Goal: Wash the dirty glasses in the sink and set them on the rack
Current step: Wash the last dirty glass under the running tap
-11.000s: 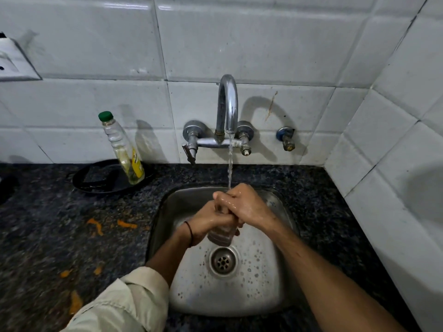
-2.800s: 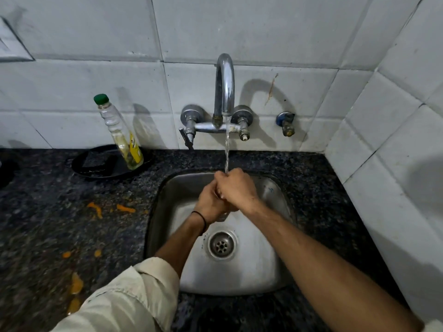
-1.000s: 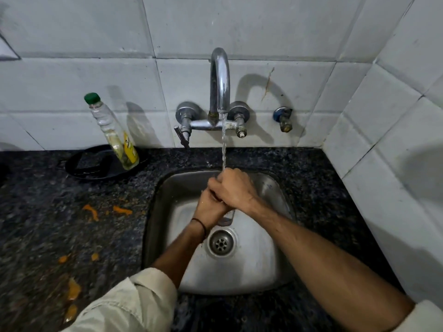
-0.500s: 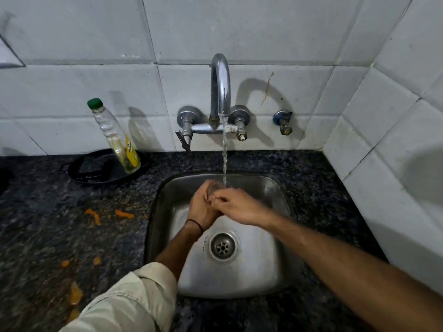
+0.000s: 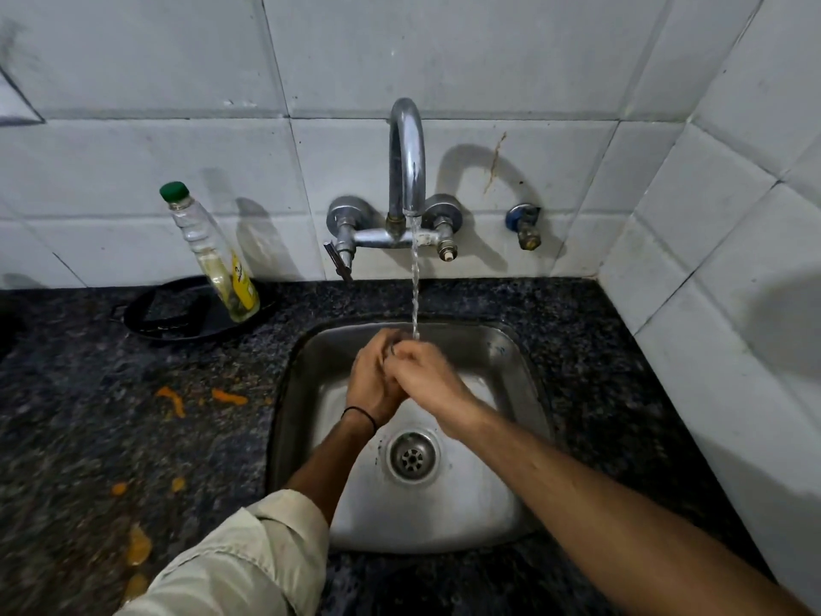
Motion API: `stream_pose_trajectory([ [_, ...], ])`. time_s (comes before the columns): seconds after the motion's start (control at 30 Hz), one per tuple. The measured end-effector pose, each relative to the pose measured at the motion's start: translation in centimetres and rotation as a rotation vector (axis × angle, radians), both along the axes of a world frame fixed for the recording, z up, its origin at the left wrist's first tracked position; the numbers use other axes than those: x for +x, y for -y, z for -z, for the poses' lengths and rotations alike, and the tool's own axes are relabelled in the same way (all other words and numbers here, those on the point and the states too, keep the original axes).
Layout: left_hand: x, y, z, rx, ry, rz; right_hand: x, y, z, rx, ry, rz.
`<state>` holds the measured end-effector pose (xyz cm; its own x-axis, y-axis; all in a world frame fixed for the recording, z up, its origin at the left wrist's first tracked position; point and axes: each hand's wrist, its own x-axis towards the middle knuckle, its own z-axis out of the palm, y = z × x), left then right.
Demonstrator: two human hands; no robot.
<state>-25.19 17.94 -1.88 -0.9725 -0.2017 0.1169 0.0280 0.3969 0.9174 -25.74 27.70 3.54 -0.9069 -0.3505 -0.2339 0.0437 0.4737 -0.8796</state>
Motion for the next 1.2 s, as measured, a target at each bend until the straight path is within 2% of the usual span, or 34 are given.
stream_pose_trajectory([
  [0.07,-0.3,0.5,-0.8,-0.195,0.07,0.007,0.8,-0.4,1.4,-0.014,-0.222,0.078],
  [0.1,-0.5,0.5,-1.4,-0.283,0.135,0.048,0.9,-0.6,2.1,-0.023,-0.273,0.118],
  [0.13,-0.8,0.4,-2.1,-0.384,0.212,0.104,0.6,-0.7,2.4,-0.085,-0.242,0.195],
  [0.23,-1.5,-0.1,-4.1,-0.691,0.396,0.261,-1.2,-0.6,3.3,-0.389,0.084,0.636],
  [0.3,-1.8,0.1,-5.2,-0.767,0.365,0.302,-1.6,-0.8,4.5,-0.63,0.421,0.868],
  [0.37,-2.0,0.4,-6.0,-0.695,0.318,0.323,-1.0,-0.7,5.8,-0.861,0.725,0.915],
  [0.4,-1.9,0.3,-6.3,-0.65,0.304,0.329,-0.6,-0.6,6.4,-0.939,0.809,0.906],
  [0.47,-1.7,-0.3,-6.4,-0.647,0.257,0.317,-0.1,0.1,7.1,-1.035,0.881,0.906],
  [0.57,-0.9,-0.4,-5.5,-0.644,0.222,0.282,0.2,0.9,7.7,-1.041,0.895,0.889],
  [0.67,0.2,0.9,-3.8,-0.48,0.267,0.212,-0.3,0.5,8.4,-0.894,0.846,0.825],
  [0.77,1.3,2.4,-2.3,-0.183,0.308,0.109,-1.5,-0.5,7.4,-0.565,0.727,0.688],
  [0.87,2.1,3.4,-1.2,0.165,0.503,0.145,-2.8,-1.0,5.5,-0.27,0.418,0.46],
  [0.93,2.4,3.7,-0.1,0.275,0.589,0.242,-3.0,-1.0,4.0,-0.042,0.163,0.163],
  [1.0,2.5,3.6,0.7,0.365,0.605,0.319,-2.8,-1.0,2.5,0.202,-0.089,-0.144],
  [1.07,2.7,2.9,0.8,0.424,0.53,0.363,-2.2,-0.9,1.2,0.328,-0.28,-0.299],
  [1.13,3.0,1.4,-0.1,0.361,0.39,0.315,-1.4,-0.5,0.3,0.46,-0.423,-0.269],
  [1.2,2.6,0.1,-0.1,0.237,0.236,0.172,-0.4,0.0,0.4,0.561,-0.48,-0.132],
])
